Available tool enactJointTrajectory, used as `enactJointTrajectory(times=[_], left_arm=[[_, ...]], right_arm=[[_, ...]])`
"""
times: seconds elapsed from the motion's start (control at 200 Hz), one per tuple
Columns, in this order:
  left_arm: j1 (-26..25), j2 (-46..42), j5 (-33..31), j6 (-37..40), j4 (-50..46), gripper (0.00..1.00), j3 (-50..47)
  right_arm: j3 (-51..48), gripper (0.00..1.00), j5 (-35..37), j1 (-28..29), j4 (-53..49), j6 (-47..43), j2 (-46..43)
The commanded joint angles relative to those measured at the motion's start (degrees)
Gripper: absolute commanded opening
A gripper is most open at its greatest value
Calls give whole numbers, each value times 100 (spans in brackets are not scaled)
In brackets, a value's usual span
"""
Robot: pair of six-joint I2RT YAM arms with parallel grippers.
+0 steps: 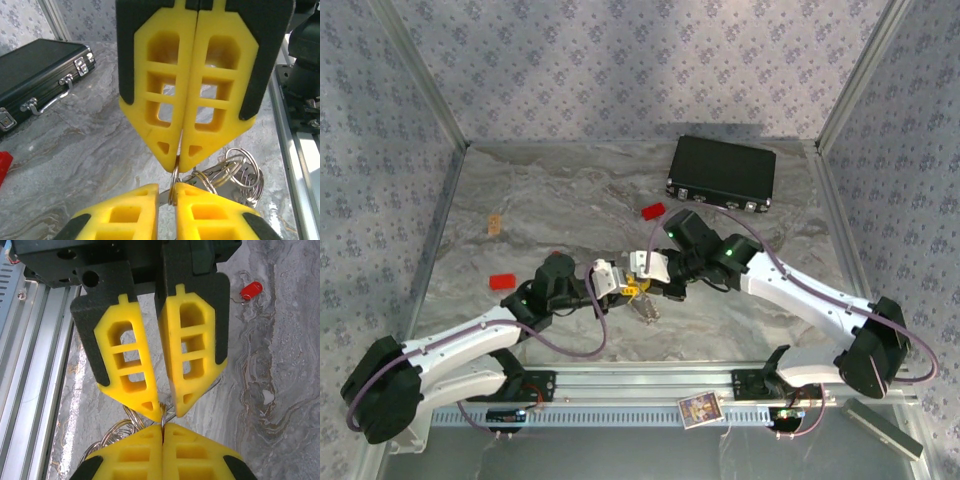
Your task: Put the keys on the keyring
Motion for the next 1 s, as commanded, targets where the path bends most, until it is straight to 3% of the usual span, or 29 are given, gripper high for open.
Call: enactJointTrajectory(times=[0.0,0.14,0.235,0.325,0.585,0.849,0.994], left_arm=[[-19,-47,118,41,0,11,186],[-17,-39,162,-36,236,1,107],[-16,-56,159,-141,548,0,-52],[-19,-61,148,-288,996,0,-285],[-8,44,200,-621,2081,0,-716],[-10,58,226,-625,2145,0,-738],[-5,67,246,-619,2163,0,-738]], right_arm=[[174,0,-108,79,-37,-45,40],[-39,0,-316,60,357,174,-43],[-353,21,-465,-127,685,416,-255],[-730,29,-733,-443,1039,708,-508],[-1339,31,-834,-562,1435,1184,-680],[-1370,30,-866,-544,1624,1323,-550],[-1366,23,-853,-544,1662,1360,-513]])
